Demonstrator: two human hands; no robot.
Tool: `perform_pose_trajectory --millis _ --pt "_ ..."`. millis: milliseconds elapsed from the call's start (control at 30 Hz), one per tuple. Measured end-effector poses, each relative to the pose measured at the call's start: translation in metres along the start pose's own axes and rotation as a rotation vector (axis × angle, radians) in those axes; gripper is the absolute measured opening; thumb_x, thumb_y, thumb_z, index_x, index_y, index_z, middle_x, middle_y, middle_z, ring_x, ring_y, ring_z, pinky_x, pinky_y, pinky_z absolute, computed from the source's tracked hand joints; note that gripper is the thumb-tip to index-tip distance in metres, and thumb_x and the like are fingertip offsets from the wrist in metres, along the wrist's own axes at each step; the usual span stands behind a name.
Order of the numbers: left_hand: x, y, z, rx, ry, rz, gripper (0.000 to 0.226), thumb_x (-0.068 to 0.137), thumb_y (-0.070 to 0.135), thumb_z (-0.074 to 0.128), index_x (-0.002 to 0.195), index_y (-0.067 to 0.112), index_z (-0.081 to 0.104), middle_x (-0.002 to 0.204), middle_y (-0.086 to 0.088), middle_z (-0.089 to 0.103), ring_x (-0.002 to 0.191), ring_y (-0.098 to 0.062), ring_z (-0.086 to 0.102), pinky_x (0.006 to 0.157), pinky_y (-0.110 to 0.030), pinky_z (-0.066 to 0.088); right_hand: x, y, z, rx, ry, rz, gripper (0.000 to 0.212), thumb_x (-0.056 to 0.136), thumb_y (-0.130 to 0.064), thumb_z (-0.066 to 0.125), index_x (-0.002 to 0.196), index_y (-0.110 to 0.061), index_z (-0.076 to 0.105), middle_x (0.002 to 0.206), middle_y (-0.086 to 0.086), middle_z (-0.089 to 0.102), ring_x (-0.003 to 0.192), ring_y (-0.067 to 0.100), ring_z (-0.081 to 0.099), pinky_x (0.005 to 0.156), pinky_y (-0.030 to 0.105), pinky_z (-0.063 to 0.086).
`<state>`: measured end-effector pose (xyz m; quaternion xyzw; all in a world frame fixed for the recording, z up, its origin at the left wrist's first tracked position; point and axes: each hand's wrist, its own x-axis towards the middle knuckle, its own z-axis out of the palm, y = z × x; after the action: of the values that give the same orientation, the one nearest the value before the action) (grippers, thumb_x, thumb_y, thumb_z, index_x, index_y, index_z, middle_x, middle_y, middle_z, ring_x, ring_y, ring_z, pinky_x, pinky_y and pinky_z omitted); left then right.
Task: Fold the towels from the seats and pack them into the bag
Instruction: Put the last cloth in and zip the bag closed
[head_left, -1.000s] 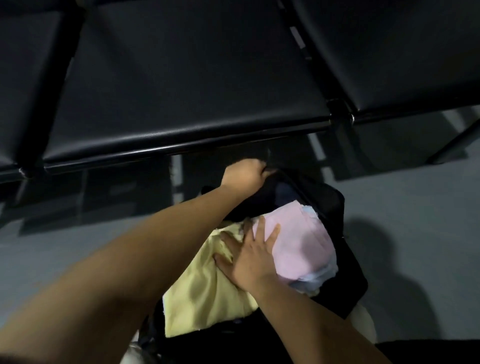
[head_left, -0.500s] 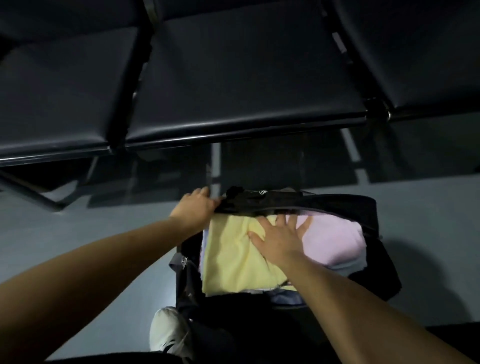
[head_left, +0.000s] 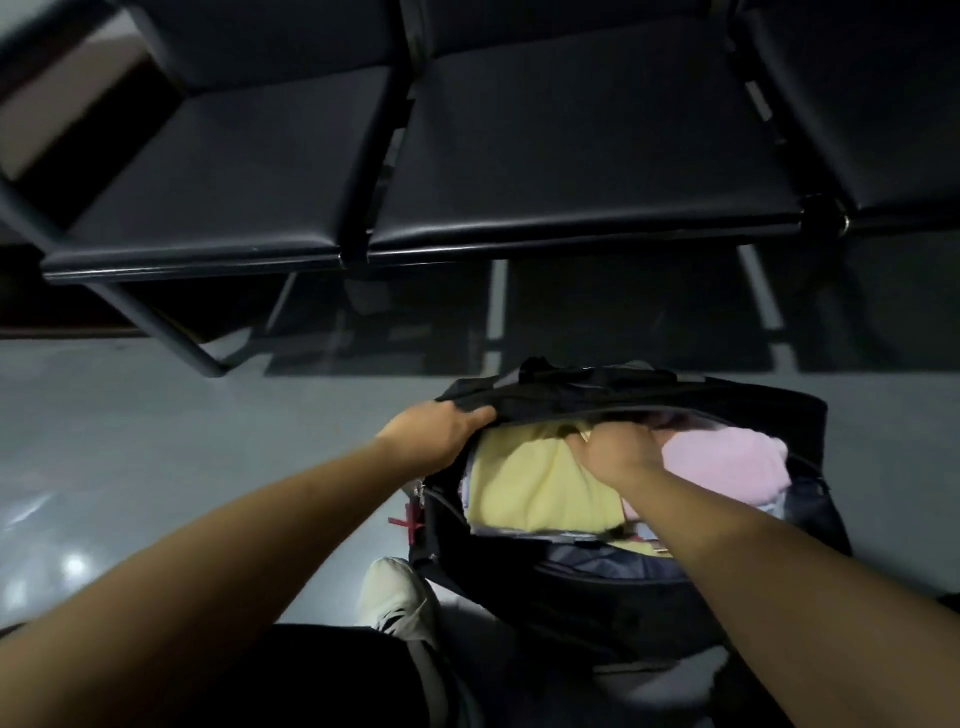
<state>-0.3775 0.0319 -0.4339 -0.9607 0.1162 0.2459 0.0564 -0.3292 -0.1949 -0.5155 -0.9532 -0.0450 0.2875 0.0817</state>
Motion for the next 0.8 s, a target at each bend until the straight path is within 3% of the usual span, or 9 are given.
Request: perform_pose_trajectory --millis 100,167,233,333,433,500,533,700,800 --pt "0.000 0.003 0.016 -0.064 0.006 -0.026 0.049 0.107 0.016 0.028 0.153 0.033 0.029 0.123 -0.022 0.058 0.106 -0.039 0.060 0.073 -0.039 0.040 -0.013 0.005 0.009 -0.075 0.066 -0.023 0.061 0.099 -0.062 0.032 0.123 -0.018 0.067 0.126 0.011 0.065 0.122 0.035 0.056 0.111 0.050 0.034" --pt "0.001 0.002 0.016 -0.076 0.039 -0.047 0.047 0.107 0.017 0.029 0.152 0.032 0.031 0.119 -0.022 0.060 0.102 -0.040 0.061 0.071 -0.039 0.041 -0.023 0.005 0.006 -0.188 0.148 -0.069 0.058 0.097 -0.063 0.032 0.126 -0.022 0.063 0.124 0.012 0.065 0.120 0.036 0.057 0.109 0.055 0.034" --pt "0.005 -0.002 0.014 -0.091 0.074 -0.065 0.045 0.108 0.018 0.030 0.151 0.030 0.033 0.108 -0.020 0.060 0.094 -0.040 0.063 0.067 -0.038 0.041 -0.034 0.002 0.000 -0.298 0.230 -0.135 0.058 0.098 -0.061 0.031 0.130 -0.019 0.056 0.125 0.016 0.063 0.116 0.037 0.058 0.103 0.051 0.040" --pt "0.012 -0.009 0.011 -0.137 0.114 -0.091 0.044 0.108 0.020 0.031 0.150 0.029 0.035 0.091 -0.012 0.053 0.082 -0.035 0.062 0.065 -0.040 0.049 -0.053 0.000 -0.001 -0.499 0.407 -0.410 0.066 0.098 -0.062 0.032 0.141 -0.014 0.047 0.137 0.024 0.052 0.120 0.039 0.050 0.101 0.050 0.035" --pt "0.016 -0.010 0.012 -0.167 0.130 -0.089 0.039 0.107 0.019 0.033 0.145 0.026 0.040 0.088 -0.011 0.051 0.081 -0.035 0.061 0.068 -0.044 0.053 -0.063 0.000 0.019 -0.623 0.456 -0.628 0.081 0.090 -0.074 0.035 0.159 -0.035 0.020 0.162 0.034 0.010 0.147 0.052 0.017 0.115 0.068 0.010" --pt "0.016 -0.007 0.013 -0.161 0.132 -0.083 0.038 0.108 0.020 0.033 0.144 0.027 0.041 0.087 -0.010 0.051 0.080 -0.034 0.061 0.070 -0.046 0.055 -0.055 0.002 0.028 -0.674 0.402 -0.611 0.093 0.085 -0.084 0.030 0.156 -0.042 -0.012 0.159 0.033 -0.024 0.147 0.056 -0.016 0.110 0.077 -0.006" --pt "0.015 -0.006 0.015 -0.146 0.121 -0.075 0.039 0.108 0.021 0.032 0.145 0.029 0.040 0.088 -0.010 0.051 0.080 -0.033 0.061 0.071 -0.045 0.055 -0.049 0.005 0.030 -0.701 0.381 -0.607 0.095 0.083 -0.087 0.028 0.154 -0.044 -0.018 0.156 0.032 -0.033 0.145 0.056 -0.024 0.107 0.079 -0.009" --pt "0.015 0.001 0.036 -0.046 0.128 0.009 0.042 0.106 0.023 0.037 0.148 0.029 0.039 0.124 -0.019 0.060 0.104 -0.040 0.062 0.080 -0.042 0.049 -0.014 0.018 0.031 -0.745 0.357 -0.592 0.089 0.082 -0.088 0.026 0.155 -0.049 -0.007 0.156 0.029 -0.035 0.147 0.052 -0.024 0.104 0.081 -0.004" --pt "0.018 0.010 0.050 0.074 0.117 -0.002 0.043 0.102 0.017 0.041 0.144 0.024 0.040 0.117 -0.015 0.063 0.100 -0.037 0.065 0.073 -0.040 0.050 0.002 0.022 0.041 -0.691 0.316 -0.593 0.084 0.082 -0.088 0.019 0.156 -0.053 0.001 0.161 0.026 -0.028 0.151 0.047 -0.019 0.105 0.080 -0.003"
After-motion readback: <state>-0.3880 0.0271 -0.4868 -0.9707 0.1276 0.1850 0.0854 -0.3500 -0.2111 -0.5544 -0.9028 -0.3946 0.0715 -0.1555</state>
